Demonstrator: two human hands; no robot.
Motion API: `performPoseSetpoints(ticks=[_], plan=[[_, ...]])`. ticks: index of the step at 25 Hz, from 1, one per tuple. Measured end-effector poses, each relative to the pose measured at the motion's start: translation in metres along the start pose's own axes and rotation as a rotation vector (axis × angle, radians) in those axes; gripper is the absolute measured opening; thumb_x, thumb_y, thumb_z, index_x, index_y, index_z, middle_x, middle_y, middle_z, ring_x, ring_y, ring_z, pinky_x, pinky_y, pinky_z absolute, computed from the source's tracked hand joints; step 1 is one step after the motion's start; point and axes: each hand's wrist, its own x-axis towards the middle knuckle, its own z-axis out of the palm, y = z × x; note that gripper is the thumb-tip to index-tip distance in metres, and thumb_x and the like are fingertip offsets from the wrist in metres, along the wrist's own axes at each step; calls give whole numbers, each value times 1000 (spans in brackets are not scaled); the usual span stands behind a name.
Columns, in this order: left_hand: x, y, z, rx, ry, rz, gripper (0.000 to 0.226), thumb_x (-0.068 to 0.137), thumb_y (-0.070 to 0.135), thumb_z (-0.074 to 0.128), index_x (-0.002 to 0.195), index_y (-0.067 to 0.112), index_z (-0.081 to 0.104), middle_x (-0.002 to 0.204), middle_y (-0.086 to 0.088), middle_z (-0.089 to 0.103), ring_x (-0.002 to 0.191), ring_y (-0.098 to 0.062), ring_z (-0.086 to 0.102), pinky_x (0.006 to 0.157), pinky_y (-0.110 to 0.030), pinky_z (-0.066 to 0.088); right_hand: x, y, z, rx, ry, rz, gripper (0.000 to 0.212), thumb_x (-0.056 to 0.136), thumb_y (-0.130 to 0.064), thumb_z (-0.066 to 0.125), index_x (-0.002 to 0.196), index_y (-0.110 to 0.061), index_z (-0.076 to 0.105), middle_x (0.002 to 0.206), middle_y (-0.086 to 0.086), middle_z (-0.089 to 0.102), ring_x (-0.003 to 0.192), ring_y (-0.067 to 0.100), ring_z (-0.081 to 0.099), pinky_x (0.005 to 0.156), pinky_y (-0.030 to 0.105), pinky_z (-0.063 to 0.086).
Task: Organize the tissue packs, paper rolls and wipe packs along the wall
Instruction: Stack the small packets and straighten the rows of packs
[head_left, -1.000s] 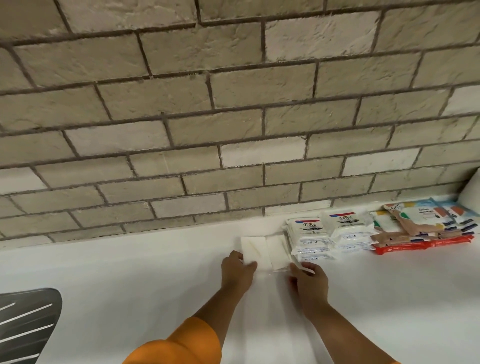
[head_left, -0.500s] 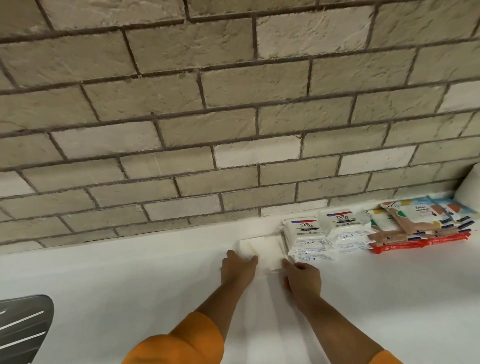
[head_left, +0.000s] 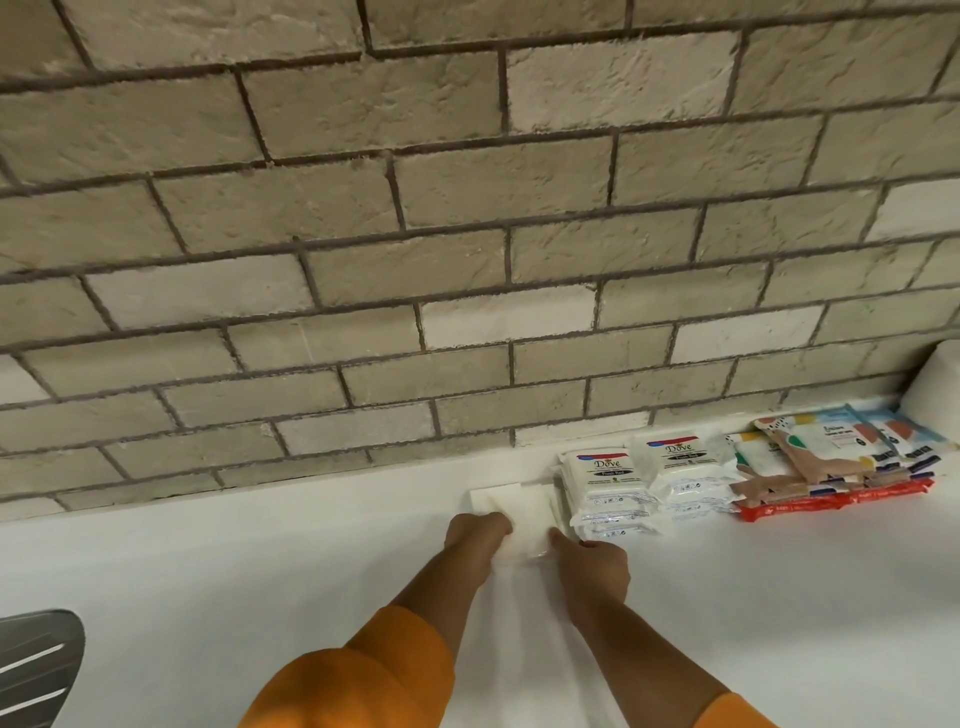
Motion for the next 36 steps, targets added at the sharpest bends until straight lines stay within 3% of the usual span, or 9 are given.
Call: performPoseSetpoints(ticks=[5,11,16,20,22,25,28,31,36], plan=[[3,-4,2,-16,-20,35,29,84,18,69,109,7,59,97,-8,63,96,-29,64,80,-37,58,-2,1,2,-29,-22,-21,41,81,-40,80,63,-3,71,64,7,69,66,25,66,71,34,55],[11,-17,-8,-154,-64,34,38,84,10,71,119,3,60,114,-18,64,100,-36,66,61,-37,61,-5,1,4,-66,-19,-59,28,90,-33,72,66,-20,69,72,2,67,69,19,61,75,30,50],[14,-20,-16,-167,-63,44,34,87,4,68,119,2,58,117,-19,61,101,-37,63,66,-41,62,-3,2,1,-84,2,-54,27,91,-28,66,71,-11,73,71,4,69,65,16,59,66,28,46],[18,-21,-15,-118,-58,50,36,86,5,68,120,3,57,116,-20,62,102,-37,64,65,-40,61,0,3,3,-142,19,-90,28,88,-25,63,70,-6,71,69,8,69,67,22,62,71,34,55],[20,-20,-13,-95,-49,56,36,85,7,68,119,4,58,114,-19,63,100,-36,64,65,-39,61,2,5,7,-193,24,-130,29,89,-28,62,75,-4,70,70,6,64,82,26,63,80,37,56],[21,-19,-11,-70,-38,54,38,84,8,69,120,7,56,115,-18,62,102,-36,64,68,-41,63,2,7,13,-286,-21,-168,36,91,-39,64,108,-8,70,79,-5,46,117,30,53,92,39,48],[24,-20,-12,-50,-44,57,42,83,9,69,123,8,55,118,-17,61,104,-35,63,69,-43,64,4,9,18,-307,-26,-145,46,86,-40,68,121,-11,64,93,0,40,105,31,58,96,43,51],[26,-23,-14,-42,-50,66,47,81,10,70,125,9,55,117,-16,62,102,-34,64,65,-42,64,8,11,24,-358,-21,-109,47,81,-39,69,118,-10,65,106,10,51,90,26,52,94,44,53],[23,-29,-28,-24,-50,95,41,81,10,67,122,10,58,112,-14,65,98,-33,66,63,-38,64,4,12,36,-387,-36,-104,46,71,-41,72,108,-16,67,109,10,61,93,29,59,86,37,52]])
